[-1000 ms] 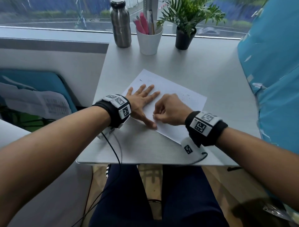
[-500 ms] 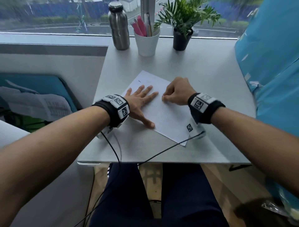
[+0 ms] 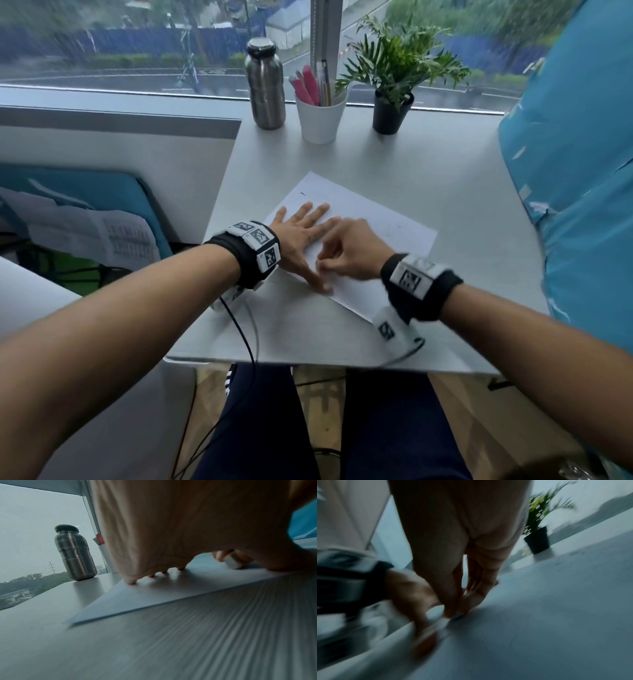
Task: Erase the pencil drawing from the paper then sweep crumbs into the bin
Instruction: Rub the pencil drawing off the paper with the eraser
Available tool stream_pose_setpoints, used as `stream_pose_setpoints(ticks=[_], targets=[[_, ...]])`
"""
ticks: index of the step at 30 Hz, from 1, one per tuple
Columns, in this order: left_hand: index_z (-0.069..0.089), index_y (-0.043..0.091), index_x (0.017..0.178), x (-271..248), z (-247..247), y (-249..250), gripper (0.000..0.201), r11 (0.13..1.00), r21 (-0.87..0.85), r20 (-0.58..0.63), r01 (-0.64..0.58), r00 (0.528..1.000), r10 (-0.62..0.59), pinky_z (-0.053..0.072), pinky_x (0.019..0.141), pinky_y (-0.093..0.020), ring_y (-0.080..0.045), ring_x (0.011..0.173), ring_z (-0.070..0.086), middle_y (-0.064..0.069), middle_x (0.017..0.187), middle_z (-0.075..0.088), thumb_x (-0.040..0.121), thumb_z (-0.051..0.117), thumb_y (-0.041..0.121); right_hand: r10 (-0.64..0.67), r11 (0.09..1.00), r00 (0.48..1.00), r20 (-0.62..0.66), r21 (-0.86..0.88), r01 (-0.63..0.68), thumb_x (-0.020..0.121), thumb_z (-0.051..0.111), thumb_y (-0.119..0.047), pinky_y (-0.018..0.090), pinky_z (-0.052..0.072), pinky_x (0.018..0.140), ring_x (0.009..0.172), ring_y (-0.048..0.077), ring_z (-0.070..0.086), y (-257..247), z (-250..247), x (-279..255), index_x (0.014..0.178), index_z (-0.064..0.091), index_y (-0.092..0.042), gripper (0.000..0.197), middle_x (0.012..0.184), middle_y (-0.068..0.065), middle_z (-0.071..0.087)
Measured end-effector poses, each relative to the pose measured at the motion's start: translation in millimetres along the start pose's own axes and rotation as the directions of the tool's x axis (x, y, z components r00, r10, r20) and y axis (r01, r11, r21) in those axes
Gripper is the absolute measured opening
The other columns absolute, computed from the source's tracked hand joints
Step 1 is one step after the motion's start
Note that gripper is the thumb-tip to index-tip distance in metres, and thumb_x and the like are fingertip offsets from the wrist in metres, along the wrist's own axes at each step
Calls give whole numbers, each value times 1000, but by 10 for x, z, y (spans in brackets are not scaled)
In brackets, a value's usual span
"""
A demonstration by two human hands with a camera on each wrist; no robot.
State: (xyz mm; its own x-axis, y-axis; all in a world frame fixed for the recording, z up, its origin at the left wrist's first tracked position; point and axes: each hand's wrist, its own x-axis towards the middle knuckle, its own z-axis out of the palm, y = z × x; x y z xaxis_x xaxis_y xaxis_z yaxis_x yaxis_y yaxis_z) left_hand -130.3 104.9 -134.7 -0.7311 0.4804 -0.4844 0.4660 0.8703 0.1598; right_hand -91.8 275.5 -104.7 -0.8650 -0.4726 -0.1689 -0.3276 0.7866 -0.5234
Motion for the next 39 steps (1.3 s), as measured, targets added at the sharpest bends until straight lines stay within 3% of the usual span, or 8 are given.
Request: stream_pose_setpoints(ticks=[5, 10, 15, 20, 24, 29, 34, 39], targets=[[-18, 40, 151, -31, -21, 32, 142, 1000, -27, 0, 6, 1000, -6, -15, 116, -56, -16, 143, -32, 10, 156, -33, 48, 66, 89, 133, 990, 968, -211, -9, -138, 72, 76, -19, 19, 47, 67, 68, 13, 61, 264, -342, 290, 75, 76, -9, 10, 75, 6, 72], [-19, 40, 151, -22, -8, 17, 144, 1000, 0, -6, 0, 1000, 0, -13, 116, -56, -17, 144, -31, 10, 156, -33, 45, 64, 91, 9, 999, 1000, 2, -31, -9, 70, 77, -17, 22, 47, 63, 65, 14, 64, 0, -62, 44, 73, 75, -6, 11, 73, 6, 73], [-18, 39, 152, -36, -10, 35, 142, 1000, -21, -6, 8, 1000, -8, -14, 116, -56, -16, 143, -32, 10, 157, -32, 49, 66, 88, 158, 987, 960, -229, 7, -161, 71, 77, -18, 21, 45, 71, 73, 17, 65, 292, -353, 309, 74, 75, -8, 10, 79, 7, 74], [-19, 41, 151, 1, 20, -6, 145, 1000, -8, -11, -13, 1000, 13, -17, 115, -53, -16, 143, -33, 11, 156, -34, 43, 63, 93, 3, 1000, 999, -39, 11, -3, 70, 75, -15, 23, 45, 60, 61, 13, 61, 0, -42, 29, 70, 71, -10, 6, 67, 1, 69], [-16, 38, 152, -15, -1, 29, 142, 1000, -19, 0, -12, 1000, 12, -15, 115, -56, -16, 143, -31, 9, 157, -31, 47, 65, 90, 194, 981, 957, -216, 23, -194, 71, 77, -17, 15, 36, 64, 66, 11, 58, 320, -403, 369, 73, 75, -9, 9, 71, 4, 69], [-19, 38, 151, -17, -3, -1, 144, 1000, -5, -8, -27, 1000, 27, -15, 116, -56, -16, 143, -32, 9, 156, -33, 46, 64, 91, 17, 1000, 999, -45, 2, -17, 69, 73, -15, 13, 36, 54, 60, 9, 57, -54, 30, 55, 67, 70, -10, 6, 62, -2, 64], [-18, 35, 152, -19, 5, 25, 145, 1000, -20, 0, -9, 1000, 9, -13, 116, -57, -16, 143, -32, 10, 157, -32, 47, 65, 90, 172, 985, 956, -237, 47, -165, 70, 76, -18, 15, 36, 60, 62, 10, 57, 201, -269, 306, 68, 73, -12, 7, 64, 2, 67], [-23, 36, 150, -21, 0, 24, 147, 1000, -8, 3, -16, 1000, 16, -15, 116, -55, -17, 143, -31, 9, 157, -33, 45, 65, 90, 34, 999, 999, -35, -10, -35, 70, 74, -14, 18, 41, 58, 62, 13, 60, -64, -1, 93, 68, 71, -6, 9, 71, 7, 71]])
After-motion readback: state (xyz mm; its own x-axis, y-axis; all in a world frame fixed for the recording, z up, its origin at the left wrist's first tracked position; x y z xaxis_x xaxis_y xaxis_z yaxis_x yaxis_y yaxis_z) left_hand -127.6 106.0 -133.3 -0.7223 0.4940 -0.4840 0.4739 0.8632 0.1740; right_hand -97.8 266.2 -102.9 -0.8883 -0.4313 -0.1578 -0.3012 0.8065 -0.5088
